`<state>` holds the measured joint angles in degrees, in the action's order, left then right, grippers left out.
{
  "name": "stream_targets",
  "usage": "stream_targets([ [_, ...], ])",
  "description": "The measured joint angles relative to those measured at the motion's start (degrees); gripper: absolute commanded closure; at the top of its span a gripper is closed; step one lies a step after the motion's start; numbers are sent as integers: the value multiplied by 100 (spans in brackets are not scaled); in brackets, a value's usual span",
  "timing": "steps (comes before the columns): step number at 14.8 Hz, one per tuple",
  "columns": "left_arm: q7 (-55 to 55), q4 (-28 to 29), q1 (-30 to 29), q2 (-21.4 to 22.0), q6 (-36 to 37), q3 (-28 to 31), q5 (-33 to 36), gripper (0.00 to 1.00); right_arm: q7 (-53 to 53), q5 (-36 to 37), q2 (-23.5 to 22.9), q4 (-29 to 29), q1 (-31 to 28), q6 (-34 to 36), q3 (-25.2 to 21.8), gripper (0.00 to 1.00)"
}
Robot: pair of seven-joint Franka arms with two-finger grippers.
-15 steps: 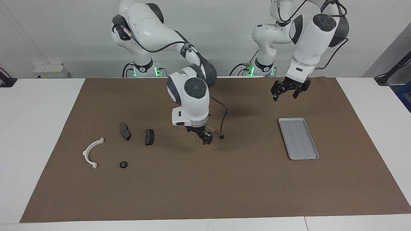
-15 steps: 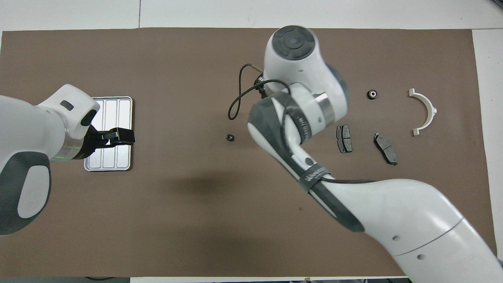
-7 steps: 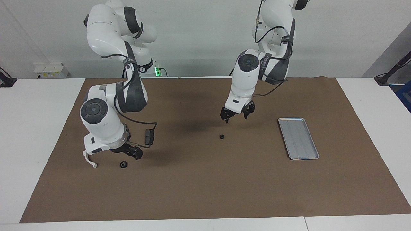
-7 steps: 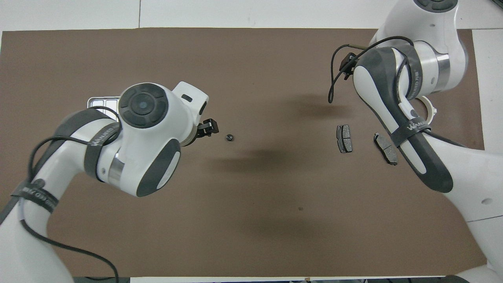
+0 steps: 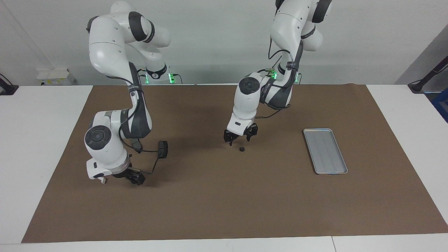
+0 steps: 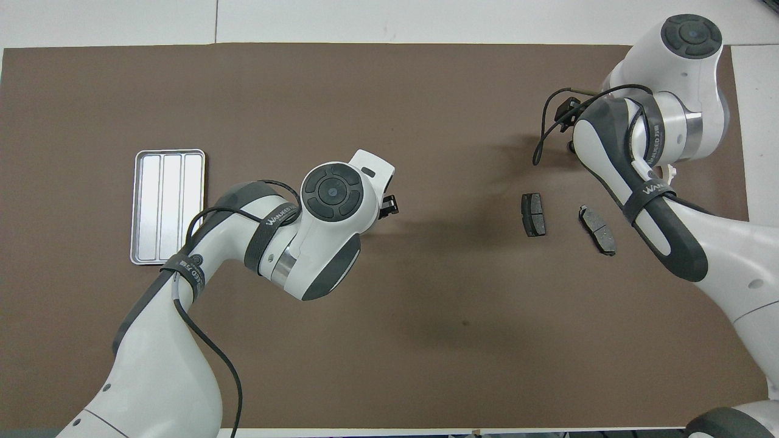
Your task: Pick bearing gear from pile to tray
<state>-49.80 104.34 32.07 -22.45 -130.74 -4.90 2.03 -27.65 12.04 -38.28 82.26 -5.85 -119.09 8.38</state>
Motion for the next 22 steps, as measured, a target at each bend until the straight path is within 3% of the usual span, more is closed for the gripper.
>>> stream_targets([
  [11,21,204,-151,-118,-265,41,171,10,-472,2,-43,218,-1,-72,15,2],
  [15,21,252,-72,-118,-279,19,171,13,-626,-83,-38,215,-3,-37,18,18],
  [17,20,269,-70,-118,-288,12,171,15,-675,-207,-37,206,-8,-30,16,22],
  [19,20,287,-70,-118,-327,13,171,22,-682,-232,-36,204,-8,-30,19,38],
  [22,19,311,-71,-119,-401,21,172,39,-684,-272,-11,191,-13,2,29,72],
])
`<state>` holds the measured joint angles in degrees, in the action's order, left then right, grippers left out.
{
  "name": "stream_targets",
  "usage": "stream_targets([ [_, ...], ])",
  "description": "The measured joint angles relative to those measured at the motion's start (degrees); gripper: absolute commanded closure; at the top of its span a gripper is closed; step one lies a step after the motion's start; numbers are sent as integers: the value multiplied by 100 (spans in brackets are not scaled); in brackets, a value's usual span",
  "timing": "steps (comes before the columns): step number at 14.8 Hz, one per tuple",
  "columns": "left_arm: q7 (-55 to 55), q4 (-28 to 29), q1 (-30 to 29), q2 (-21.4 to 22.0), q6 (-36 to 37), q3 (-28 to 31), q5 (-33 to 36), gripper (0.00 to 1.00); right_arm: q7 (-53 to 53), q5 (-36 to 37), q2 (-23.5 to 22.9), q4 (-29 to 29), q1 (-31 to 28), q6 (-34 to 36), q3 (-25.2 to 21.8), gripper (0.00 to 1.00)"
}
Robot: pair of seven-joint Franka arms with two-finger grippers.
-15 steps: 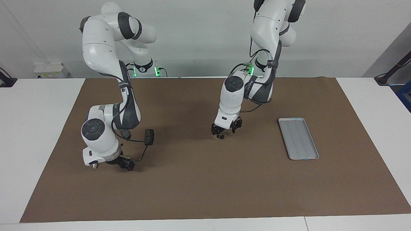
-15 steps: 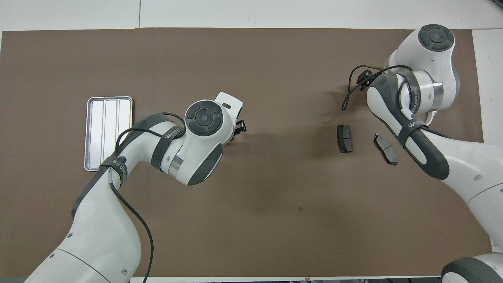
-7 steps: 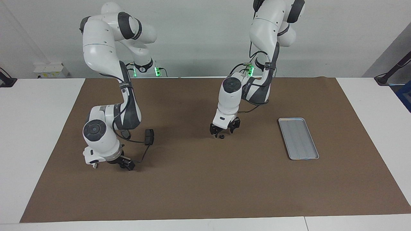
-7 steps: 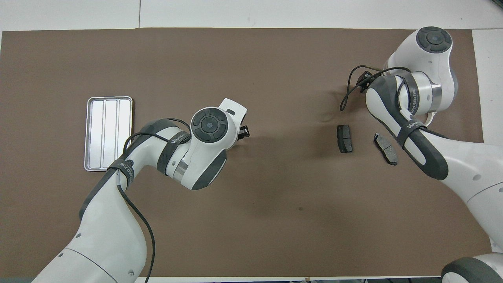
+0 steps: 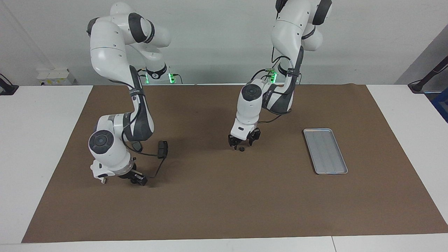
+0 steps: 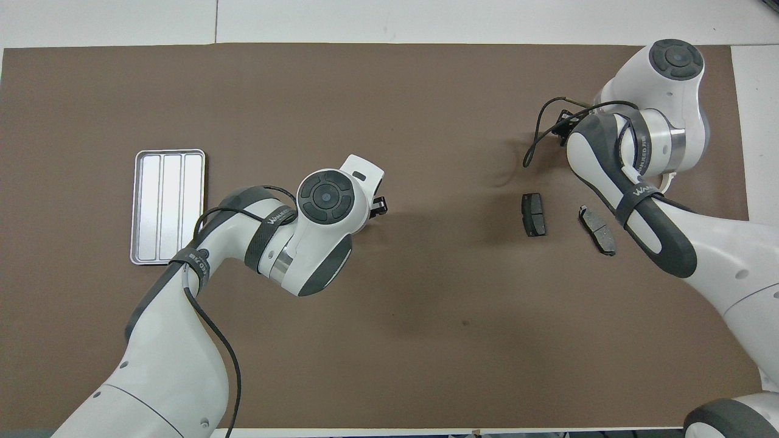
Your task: Pick bearing gear from pile to tray
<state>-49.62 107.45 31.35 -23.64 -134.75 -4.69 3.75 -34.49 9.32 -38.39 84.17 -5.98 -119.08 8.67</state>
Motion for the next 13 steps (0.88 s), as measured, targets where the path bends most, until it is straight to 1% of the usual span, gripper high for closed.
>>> stream_targets([
  [2,0,23,-1,0,-56,7,0,57,0,-15,9,1,-28,3,12,93],
  [3,0,26,-1,0,-59,9,0,62,0,-15,43,-1,-36,38,10,100],
  [4,0,29,-1,0,-60,10,1,66,0,-16,49,13,-45,77,5,100],
  [5,0,32,-1,0,-61,10,2,74,0,-16,48,14,-48,76,5,100],
  [7,1,38,-1,0,-62,10,24,98,0,-16,47,13,-48,80,6,100],
  [8,1,40,-3,0,-62,13,49,100,0,-16,47,10,-47,88,6,100],
  [11,6,-20,-53,1,67,63,174,100,0,-11,52,-63,-34,388,33,100],
  [13,343,-296,-320,42,654,97,221,100,27,-8,107,-228,-21,764,67,100],
])
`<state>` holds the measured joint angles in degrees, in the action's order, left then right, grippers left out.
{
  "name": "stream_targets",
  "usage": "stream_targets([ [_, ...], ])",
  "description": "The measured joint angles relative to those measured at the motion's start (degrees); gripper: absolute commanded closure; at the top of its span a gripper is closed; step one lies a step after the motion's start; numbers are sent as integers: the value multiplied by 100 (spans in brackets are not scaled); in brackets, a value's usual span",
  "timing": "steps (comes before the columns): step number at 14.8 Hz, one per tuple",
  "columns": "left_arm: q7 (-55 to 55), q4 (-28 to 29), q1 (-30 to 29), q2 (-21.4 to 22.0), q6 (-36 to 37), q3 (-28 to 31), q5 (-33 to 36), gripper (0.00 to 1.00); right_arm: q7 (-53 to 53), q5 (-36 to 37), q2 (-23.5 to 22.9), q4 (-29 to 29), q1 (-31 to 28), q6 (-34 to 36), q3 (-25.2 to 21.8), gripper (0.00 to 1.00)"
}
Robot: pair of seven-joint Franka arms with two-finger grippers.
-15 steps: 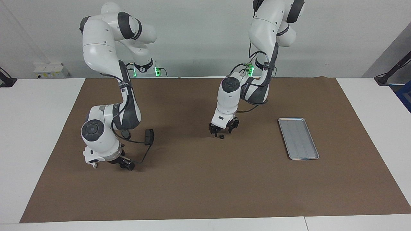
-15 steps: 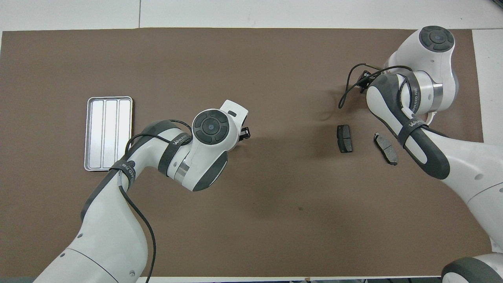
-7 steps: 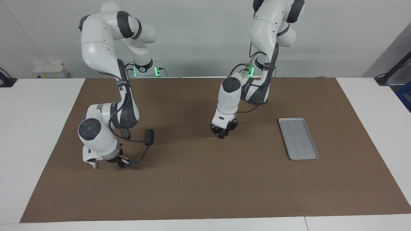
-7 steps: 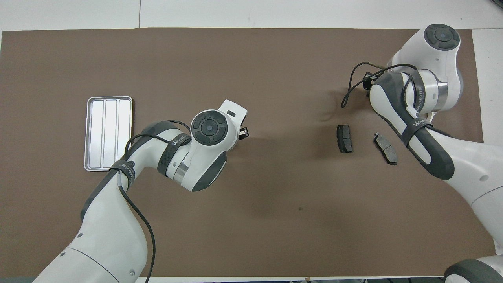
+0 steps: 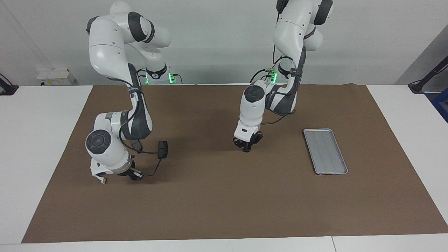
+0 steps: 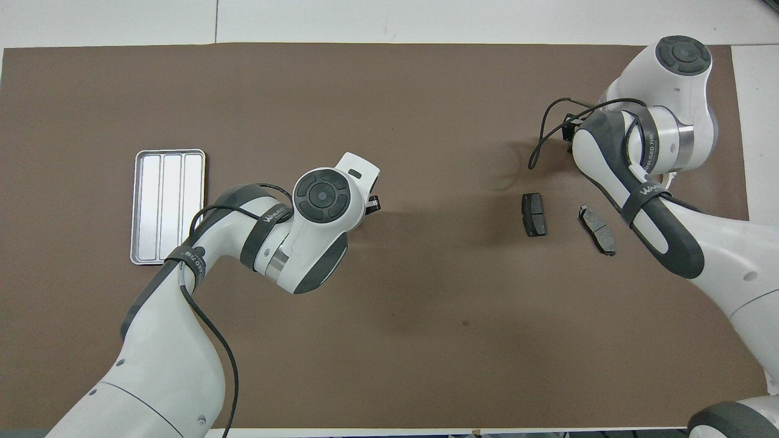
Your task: Pick bearing gear from pile to tray
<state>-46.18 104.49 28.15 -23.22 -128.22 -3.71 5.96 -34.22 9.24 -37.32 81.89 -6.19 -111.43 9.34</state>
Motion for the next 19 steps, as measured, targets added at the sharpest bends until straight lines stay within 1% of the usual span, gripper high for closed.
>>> stream_targets([
  [2,882,-365,-653,265,772,3,-166,100,173,0,194,-145,2,369,60,100],
  [4,2070,-666,-1439,799,1622,38,-526,100,278,-15,525,-241,-1,919,210,100],
  [5,2617,-788,-1815,1054,2068,52,-585,100,257,-91,700,-290,-2,1231,355,100],
  [6,3147,-901,-2164,1249,2445,60,-611,100,87,-241,856,-375,14,1540,534,100],
  [7,3627,-976,-2469,1372,2700,68,-623,100,-298,-359,983,-479,89,1826,697,100],
  [8,4059,-991,-2739,1425,2810,70,-627,100,-799,-421,1067,-594,263,2024,807,100],
  [9,4473,-975,-2983,1423,2825,71,-632,100,-1381,-462,1104,-704,547,2083,861,100],
  [11,5123,-732,-3366,1416,2629,70,-636,100,-2631,-599,1099,-783,1203,1881,885,100],
  [12,5290,-407,-3475,1454,2198,70,-638,100,-3150,-645,1077,-782,1500,1672,888,100],
  [14,5373,627,-3526,1628,987,63,-640,100,-3988,-651,968,-774,2017,1293,884,100],
  [15,5373,1166,-3522,1722,515,34,-643,100,-4352,-650,877,-767,2213,1104,882,100],
  [16,5372,1576,-3513,1802,230,-2,-645,100,-4639,-650,759,-758,2371,930,879,100],
  [17,5368,1849,-3503,1867,85,-33,-646,100,-4868,-612,613,-750,2521,784,871,100],
  [19,5352,2168,-3467,1976,-124,-53,-647,100,-5351,-319,224,-740,2819,432,855,100],
])
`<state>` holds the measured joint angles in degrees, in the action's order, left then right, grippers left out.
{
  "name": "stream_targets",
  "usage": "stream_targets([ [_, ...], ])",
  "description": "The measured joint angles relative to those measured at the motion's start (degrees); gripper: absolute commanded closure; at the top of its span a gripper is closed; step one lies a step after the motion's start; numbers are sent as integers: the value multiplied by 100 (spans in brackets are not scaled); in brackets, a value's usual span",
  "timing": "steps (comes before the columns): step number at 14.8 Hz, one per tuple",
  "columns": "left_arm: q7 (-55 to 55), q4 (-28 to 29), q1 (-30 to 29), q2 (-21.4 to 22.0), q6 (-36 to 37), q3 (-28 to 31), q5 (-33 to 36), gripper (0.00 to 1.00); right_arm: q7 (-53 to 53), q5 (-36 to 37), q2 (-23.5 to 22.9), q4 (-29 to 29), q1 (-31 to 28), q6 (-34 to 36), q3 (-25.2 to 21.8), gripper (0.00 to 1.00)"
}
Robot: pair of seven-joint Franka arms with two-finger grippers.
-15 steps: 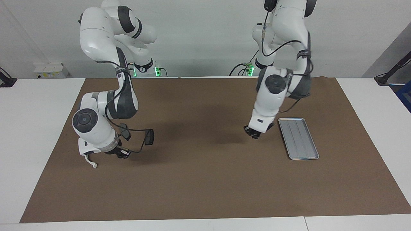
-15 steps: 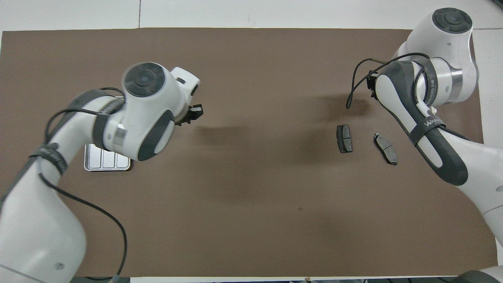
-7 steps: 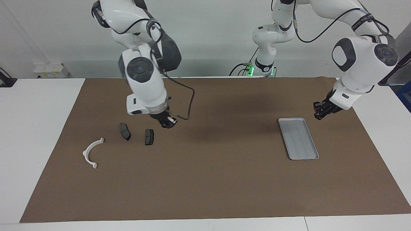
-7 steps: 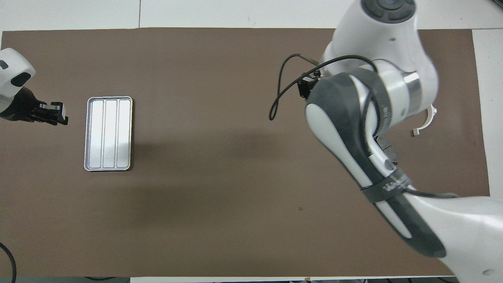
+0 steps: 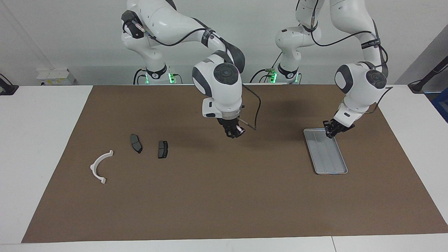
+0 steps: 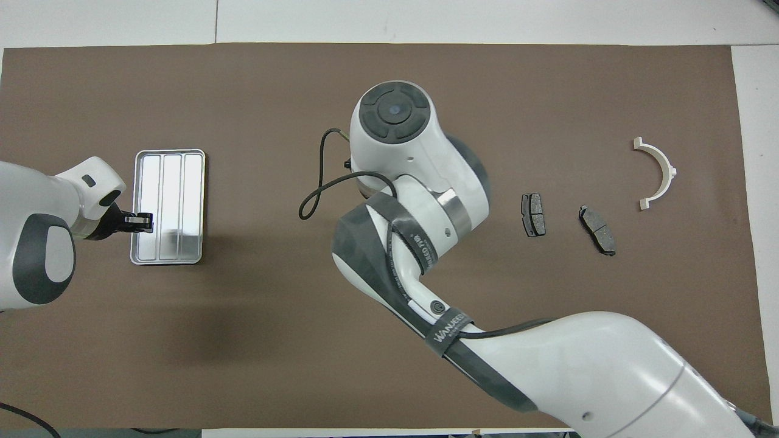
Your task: Pick bearing gear from pile to tray
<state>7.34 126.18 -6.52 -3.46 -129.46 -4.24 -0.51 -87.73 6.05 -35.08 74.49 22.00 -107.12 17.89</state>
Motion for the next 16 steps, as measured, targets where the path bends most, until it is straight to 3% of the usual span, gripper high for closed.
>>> stream_targets([
  [5,-226,515,153,32,-752,-10,-2,100,-576,443,-799,-8,390,-1087,-43,100],
  [10,-292,609,237,-69,-994,-11,-2,100,-580,447,-827,3,350,-1491,-64,100],
  [14,-292,703,239,-126,-1038,-8,-2,100,-585,448,-829,330,329,-2008,-72,100],
  [15,-292,720,239,-141,-1064,-7,-2,98,-586,448,-830,382,325,-2048,-75,95],
  [16,-292,730,239,-156,-1098,-7,-2,96,-586,448,-830,404,320,-2055,-76,72],
])
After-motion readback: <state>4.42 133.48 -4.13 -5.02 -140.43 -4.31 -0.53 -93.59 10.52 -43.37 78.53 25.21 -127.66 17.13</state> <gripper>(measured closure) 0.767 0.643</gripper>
